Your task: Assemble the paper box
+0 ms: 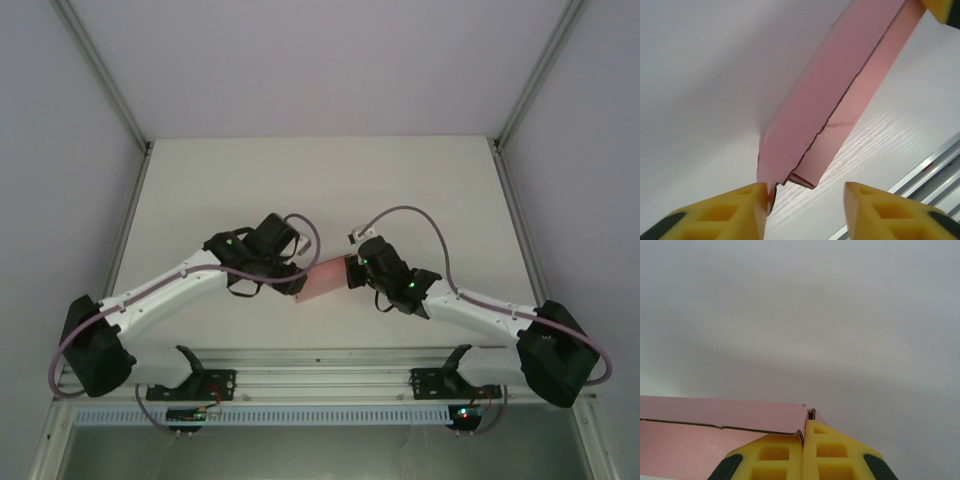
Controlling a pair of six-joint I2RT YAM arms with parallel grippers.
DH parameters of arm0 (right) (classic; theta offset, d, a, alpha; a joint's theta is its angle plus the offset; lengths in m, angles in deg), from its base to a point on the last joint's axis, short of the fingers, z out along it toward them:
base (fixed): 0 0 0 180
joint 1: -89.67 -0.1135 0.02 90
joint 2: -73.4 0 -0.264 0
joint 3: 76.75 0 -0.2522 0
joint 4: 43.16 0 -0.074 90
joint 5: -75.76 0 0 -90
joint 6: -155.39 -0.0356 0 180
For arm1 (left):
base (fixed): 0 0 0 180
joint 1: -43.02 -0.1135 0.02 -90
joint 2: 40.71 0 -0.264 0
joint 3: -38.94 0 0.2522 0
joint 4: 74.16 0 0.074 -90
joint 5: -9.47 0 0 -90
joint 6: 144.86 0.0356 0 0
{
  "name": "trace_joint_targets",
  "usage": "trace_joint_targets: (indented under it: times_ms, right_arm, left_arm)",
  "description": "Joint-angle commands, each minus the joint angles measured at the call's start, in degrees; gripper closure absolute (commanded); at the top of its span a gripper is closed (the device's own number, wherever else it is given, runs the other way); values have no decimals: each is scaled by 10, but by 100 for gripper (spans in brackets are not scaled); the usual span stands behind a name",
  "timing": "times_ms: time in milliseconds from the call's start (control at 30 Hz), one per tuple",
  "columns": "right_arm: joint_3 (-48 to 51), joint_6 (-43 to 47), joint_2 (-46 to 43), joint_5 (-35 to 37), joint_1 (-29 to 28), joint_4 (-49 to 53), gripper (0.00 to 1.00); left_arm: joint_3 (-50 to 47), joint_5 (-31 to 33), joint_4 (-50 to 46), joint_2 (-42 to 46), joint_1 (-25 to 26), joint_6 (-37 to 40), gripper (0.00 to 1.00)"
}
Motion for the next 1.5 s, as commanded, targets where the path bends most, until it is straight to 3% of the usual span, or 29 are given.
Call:
trace_joint_targets:
  times_ms: [0,100,367,500,533,633,833,867,967,1133,1467]
  right_arm:
    - [13,-15,24,-9,-8,118,100]
    - [11,-15,23,-2,-11,127,100]
    - [9,-16,25,1,-16,131,100]
    - [8,-22,25,14,-22,133,100]
    - [7,-25,24,18,-25,134,100]
    - [3,-49,23,42,-35,147,100]
    - [-6,-117,20,84,-53,184,100]
    - [-6,-126,18,85,-55,186,100]
    - [-2,-131,14,84,-60,182,100]
    - [0,-125,9,81,-63,176,100]
    - [24,-119,-6,72,-64,170,100]
  left_arm:
    - [11,10,-24,-6,1,-44,74]
    - [9,5,-36,-6,5,-57,79]
    - [13,45,-66,-12,6,-91,80]
    - [17,47,-44,-12,5,-116,99]
    - [20,40,-35,-12,4,-128,100]
    - [21,7,-1,-9,-2,-179,100]
    - [-45,-164,115,19,-70,-331,100]
    - [-51,-169,133,28,-79,-344,100]
    - [-42,-116,98,42,-82,-355,100]
    - [-60,-99,108,29,-83,-362,100]
    - [-50,-74,31,-25,-62,-267,100]
